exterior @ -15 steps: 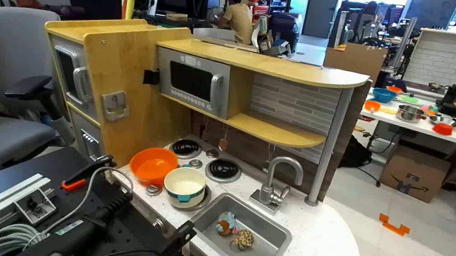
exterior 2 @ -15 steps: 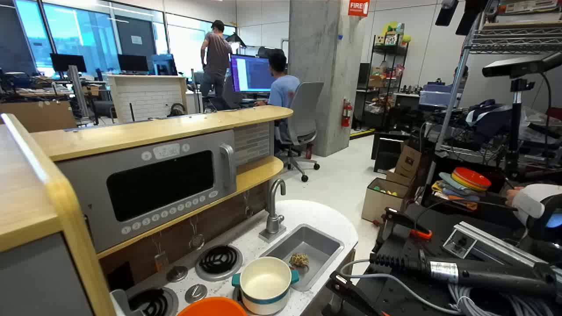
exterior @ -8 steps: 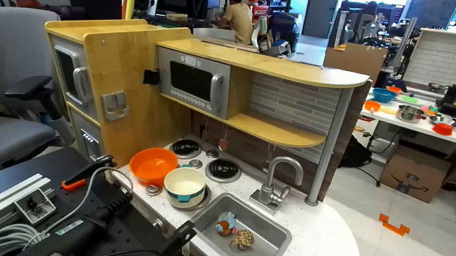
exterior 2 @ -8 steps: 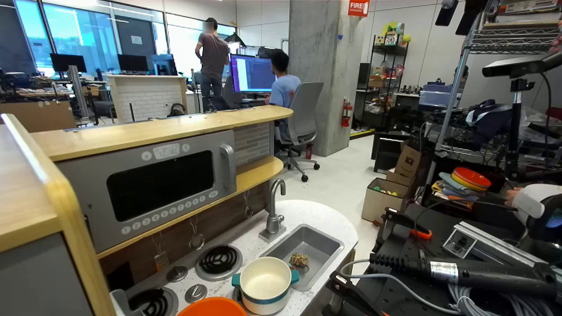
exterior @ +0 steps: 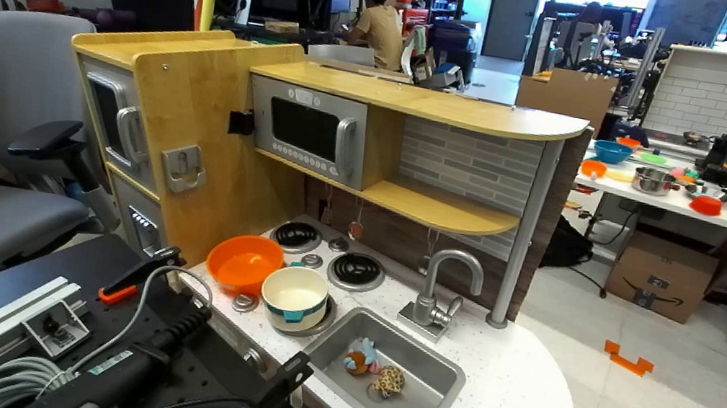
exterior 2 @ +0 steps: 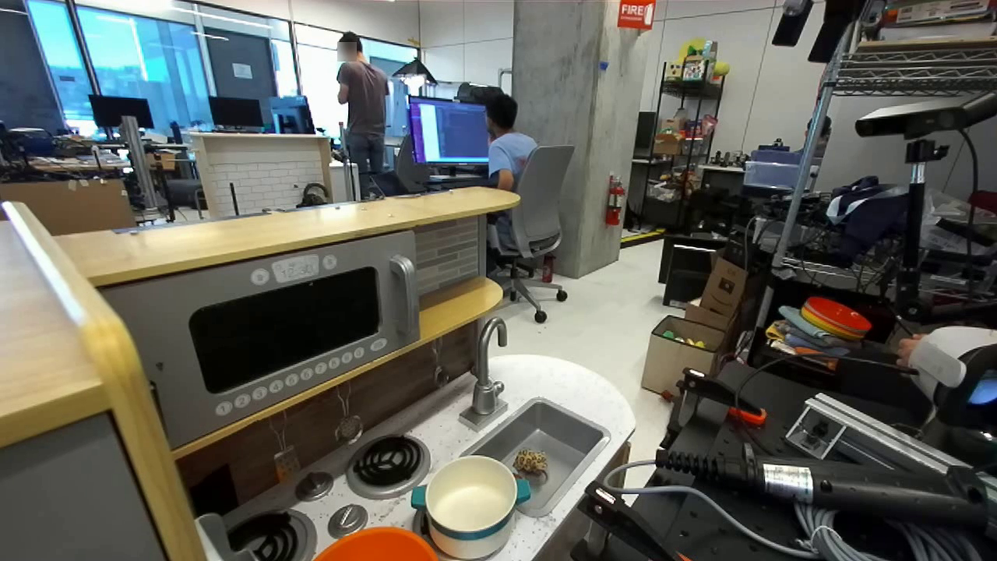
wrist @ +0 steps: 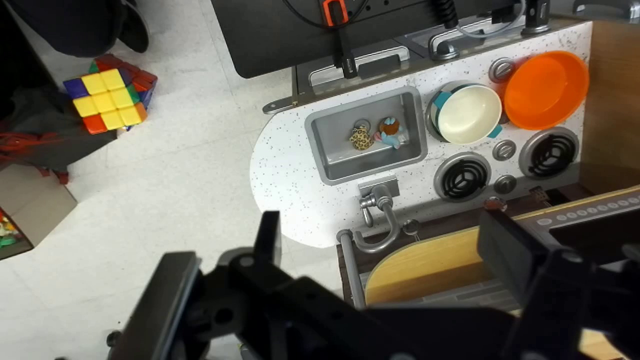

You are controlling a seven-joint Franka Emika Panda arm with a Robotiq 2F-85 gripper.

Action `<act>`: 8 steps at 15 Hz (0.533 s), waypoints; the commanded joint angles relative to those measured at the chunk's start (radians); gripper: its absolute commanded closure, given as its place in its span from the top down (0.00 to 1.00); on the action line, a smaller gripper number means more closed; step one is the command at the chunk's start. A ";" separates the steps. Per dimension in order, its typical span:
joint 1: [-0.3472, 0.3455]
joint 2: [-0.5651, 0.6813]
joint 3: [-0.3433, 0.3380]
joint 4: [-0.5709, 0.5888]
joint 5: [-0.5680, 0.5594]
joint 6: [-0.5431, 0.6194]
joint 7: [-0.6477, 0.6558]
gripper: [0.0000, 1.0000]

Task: Remove the brown toy from the sink and put it in the white pot

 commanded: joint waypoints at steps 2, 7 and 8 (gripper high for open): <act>-0.003 0.002 0.002 0.003 0.002 -0.003 -0.002 1.00; 0.004 0.050 0.006 0.007 0.009 0.021 0.009 0.99; 0.005 0.065 0.005 0.008 0.010 0.029 0.009 1.00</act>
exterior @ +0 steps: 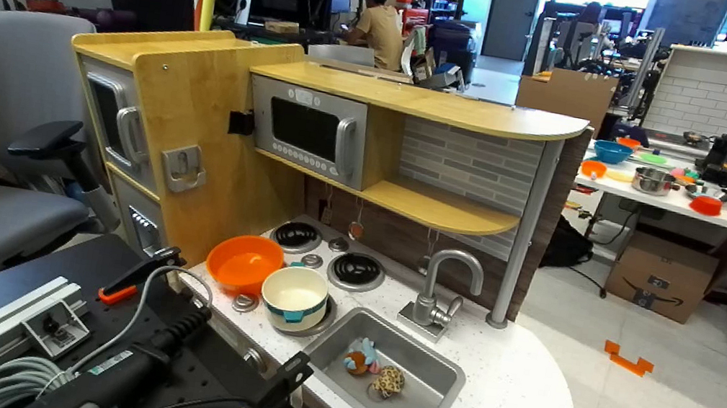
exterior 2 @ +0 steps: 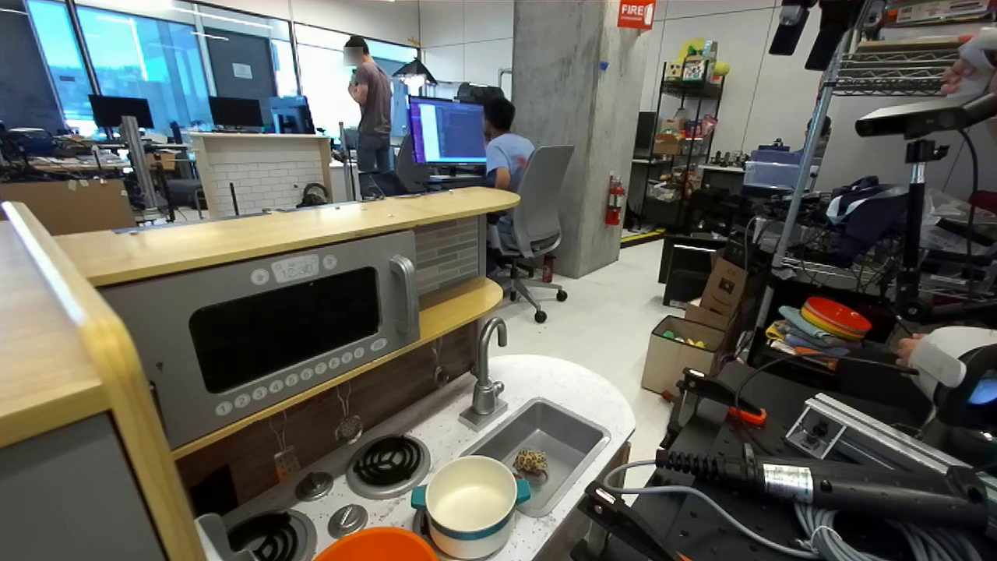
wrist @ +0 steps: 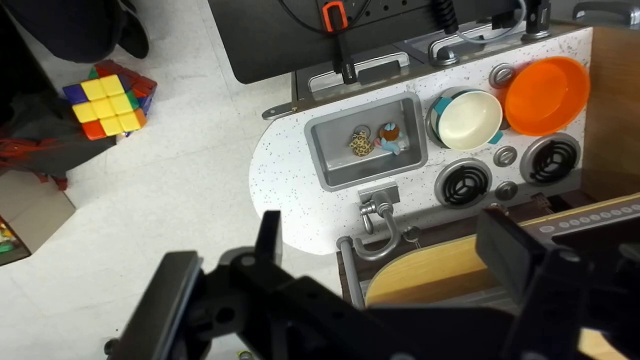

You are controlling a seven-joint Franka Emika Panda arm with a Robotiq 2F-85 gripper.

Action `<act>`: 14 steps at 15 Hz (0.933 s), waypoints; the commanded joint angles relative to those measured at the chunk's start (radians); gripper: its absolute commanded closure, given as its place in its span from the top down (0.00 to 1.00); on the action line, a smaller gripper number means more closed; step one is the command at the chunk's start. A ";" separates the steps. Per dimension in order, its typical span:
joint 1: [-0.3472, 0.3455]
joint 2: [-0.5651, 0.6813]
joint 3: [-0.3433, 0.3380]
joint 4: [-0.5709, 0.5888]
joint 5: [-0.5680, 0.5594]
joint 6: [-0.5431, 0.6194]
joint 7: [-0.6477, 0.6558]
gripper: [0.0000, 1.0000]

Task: Remove the brown toy from the sink and put it in the white pot

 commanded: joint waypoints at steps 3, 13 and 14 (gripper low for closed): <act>0.014 0.123 -0.001 0.017 0.017 0.053 0.002 1.00; 0.070 0.569 0.009 0.034 0.093 0.339 -0.034 1.00; 0.073 0.619 0.012 0.042 0.106 0.371 -0.038 1.00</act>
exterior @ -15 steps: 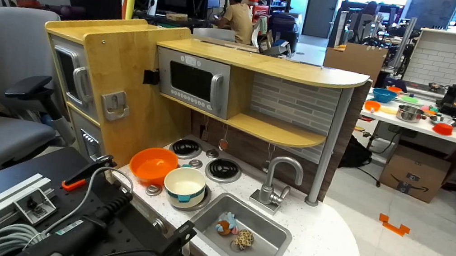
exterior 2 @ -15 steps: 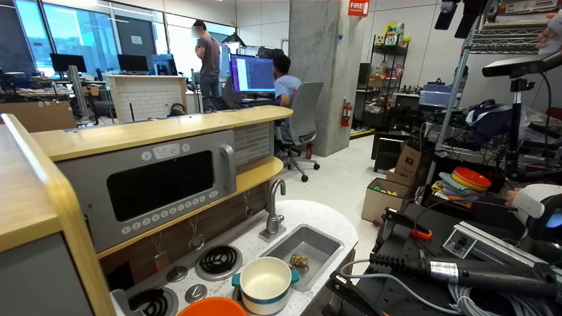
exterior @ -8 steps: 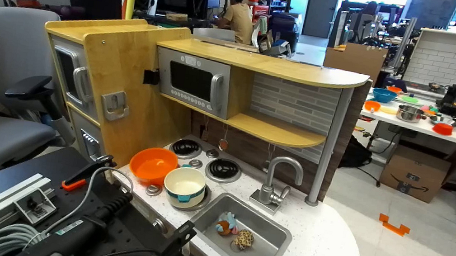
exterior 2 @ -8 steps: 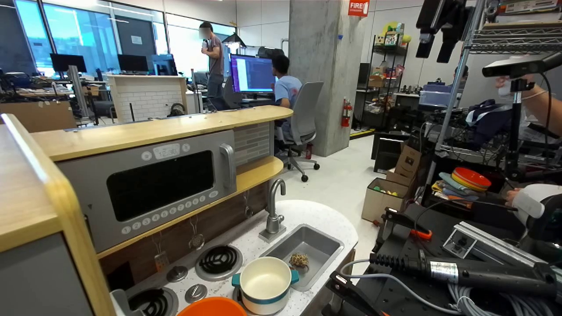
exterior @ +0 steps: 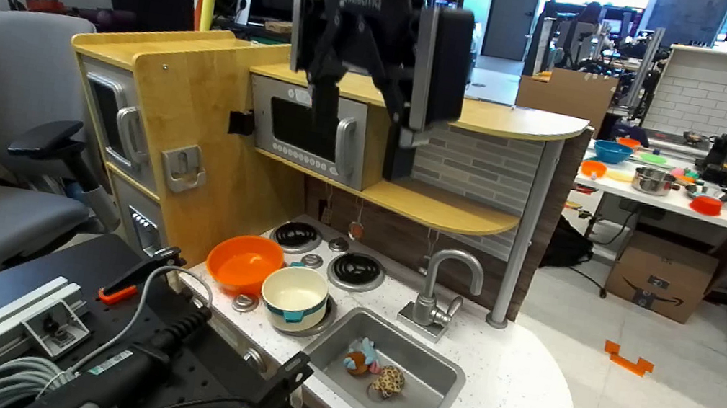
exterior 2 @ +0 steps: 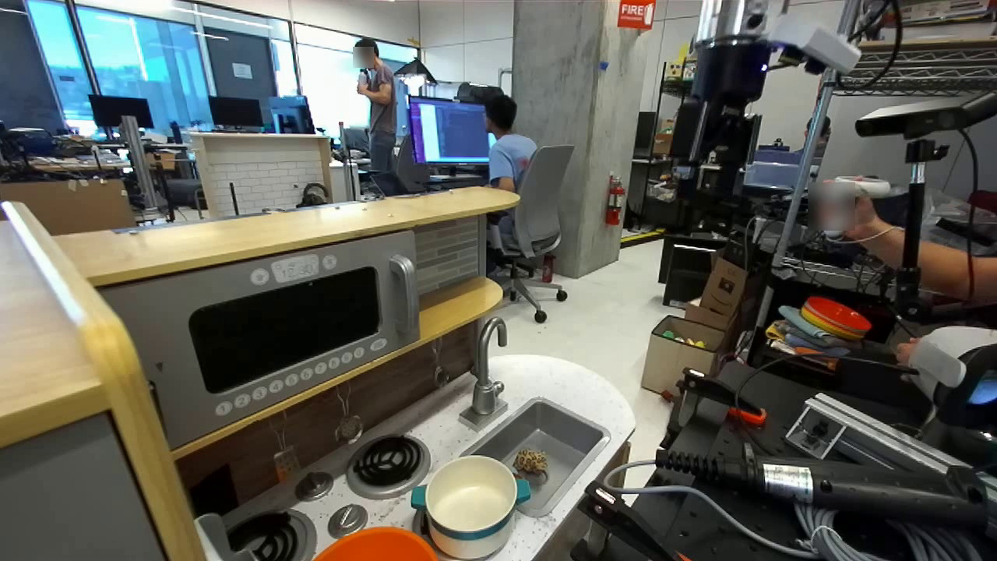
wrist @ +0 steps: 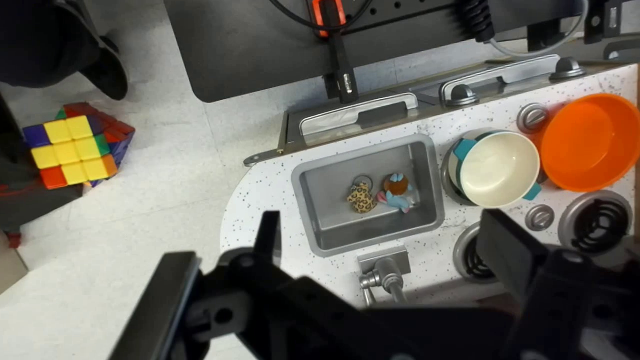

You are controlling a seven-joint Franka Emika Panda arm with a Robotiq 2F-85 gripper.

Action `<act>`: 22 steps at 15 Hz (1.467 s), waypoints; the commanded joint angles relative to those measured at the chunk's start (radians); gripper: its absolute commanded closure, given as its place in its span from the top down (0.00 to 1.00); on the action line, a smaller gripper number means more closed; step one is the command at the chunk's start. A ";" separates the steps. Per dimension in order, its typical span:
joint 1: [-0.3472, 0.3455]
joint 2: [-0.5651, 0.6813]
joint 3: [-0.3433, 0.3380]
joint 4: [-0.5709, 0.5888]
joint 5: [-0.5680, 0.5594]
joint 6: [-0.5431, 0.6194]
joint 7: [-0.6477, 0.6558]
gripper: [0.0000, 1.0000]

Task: Remove the brown toy from the sink and put it in the white pot

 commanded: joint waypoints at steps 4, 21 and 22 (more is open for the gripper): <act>0.019 0.391 0.039 0.110 0.125 0.207 -0.085 1.00; -0.012 1.209 0.179 0.754 0.094 0.280 -0.052 1.00; -0.009 1.251 0.179 0.796 0.089 0.273 -0.051 1.00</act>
